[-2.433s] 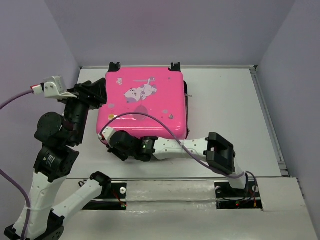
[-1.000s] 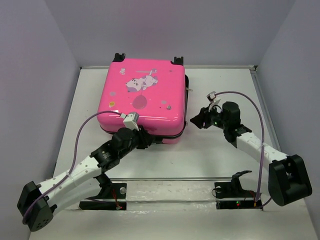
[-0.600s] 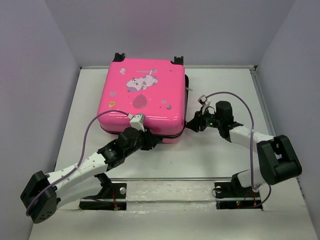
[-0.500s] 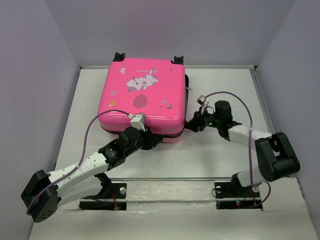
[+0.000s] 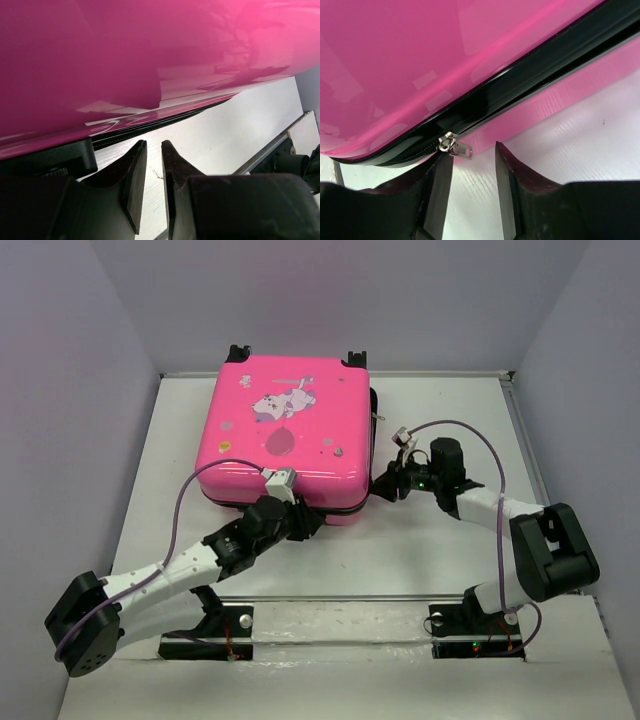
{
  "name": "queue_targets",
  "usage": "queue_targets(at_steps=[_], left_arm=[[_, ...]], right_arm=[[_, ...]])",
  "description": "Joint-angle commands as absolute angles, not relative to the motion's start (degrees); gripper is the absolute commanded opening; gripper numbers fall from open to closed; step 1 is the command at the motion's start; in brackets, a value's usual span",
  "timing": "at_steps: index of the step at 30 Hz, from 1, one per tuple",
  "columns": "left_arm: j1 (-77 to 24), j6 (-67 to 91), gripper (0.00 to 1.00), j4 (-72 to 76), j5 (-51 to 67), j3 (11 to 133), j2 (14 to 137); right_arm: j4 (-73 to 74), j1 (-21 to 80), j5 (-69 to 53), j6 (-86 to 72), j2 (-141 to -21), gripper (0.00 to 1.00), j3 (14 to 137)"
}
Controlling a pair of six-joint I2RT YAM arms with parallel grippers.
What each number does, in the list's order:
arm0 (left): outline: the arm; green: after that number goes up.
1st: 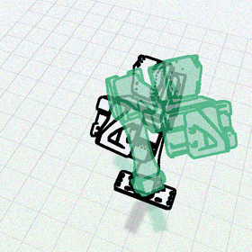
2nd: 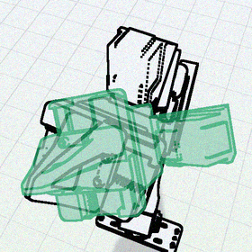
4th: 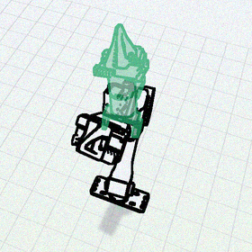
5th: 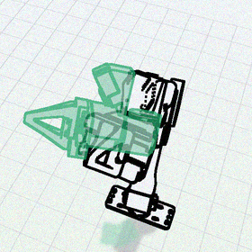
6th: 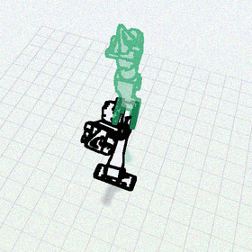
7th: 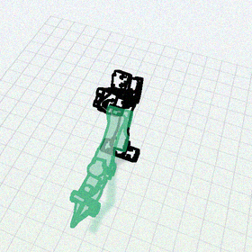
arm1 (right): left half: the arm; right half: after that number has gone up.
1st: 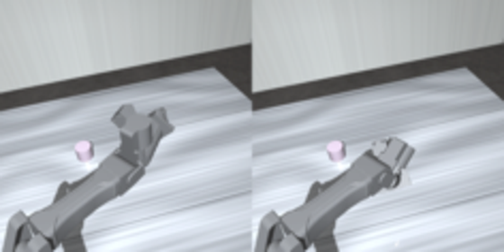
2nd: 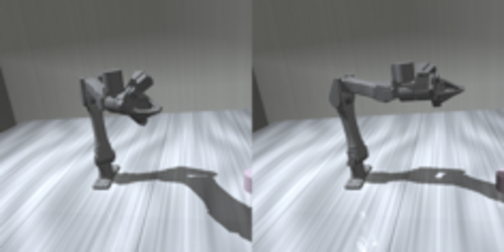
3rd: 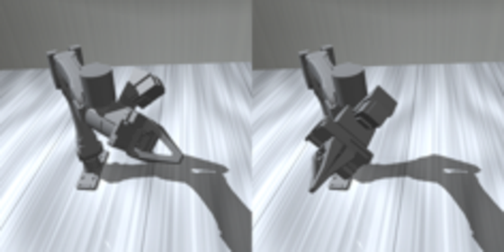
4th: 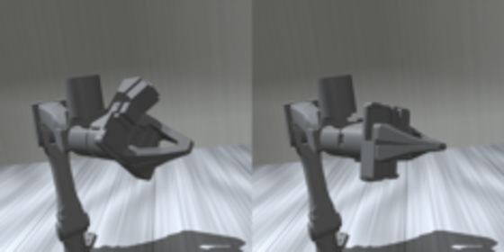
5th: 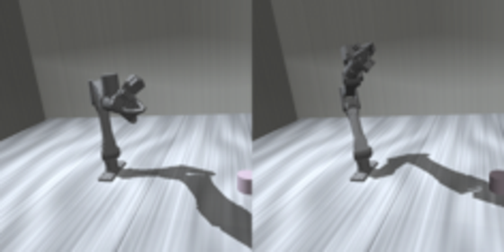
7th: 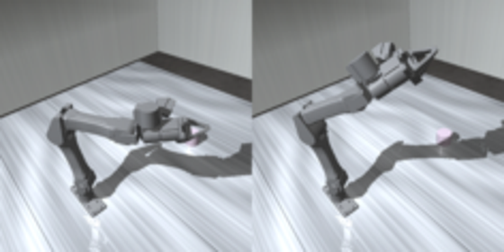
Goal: Pack the luggage
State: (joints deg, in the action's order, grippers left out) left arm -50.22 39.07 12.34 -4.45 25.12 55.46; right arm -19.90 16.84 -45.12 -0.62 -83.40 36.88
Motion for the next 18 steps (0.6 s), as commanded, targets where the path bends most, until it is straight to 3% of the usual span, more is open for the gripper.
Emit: queue_targets(at_steps=[1, 9, 11, 18], left_arm=[[-51.1, 38.8, 0.31, 15.7, -8.0, 26.6, 56.0], [-51.9, 38.7, 0.31, 15.8, -9.2, 28.4, 57.7], [-52.4, 38.7, 0.31, 16.0, -9.7, 28.5, 58.0], [-54.2, 38.3, 0.31, 16.5, -12.4, 30.1, 59.7]], right_arm=[[-23.6, 16.9, -48.1, 2.2, -84.0, 0.42, 41.7], [-22.9, 16.9, -48.5, 3.4, -83.6, 0.47, 43.3], [-23.7, 16.9, -50.0, 3.4, -84.1, 0.43, 43.9], [-29.3, 16.9, -51.6, 0.4, -83.6, 0.14, 42.4]])
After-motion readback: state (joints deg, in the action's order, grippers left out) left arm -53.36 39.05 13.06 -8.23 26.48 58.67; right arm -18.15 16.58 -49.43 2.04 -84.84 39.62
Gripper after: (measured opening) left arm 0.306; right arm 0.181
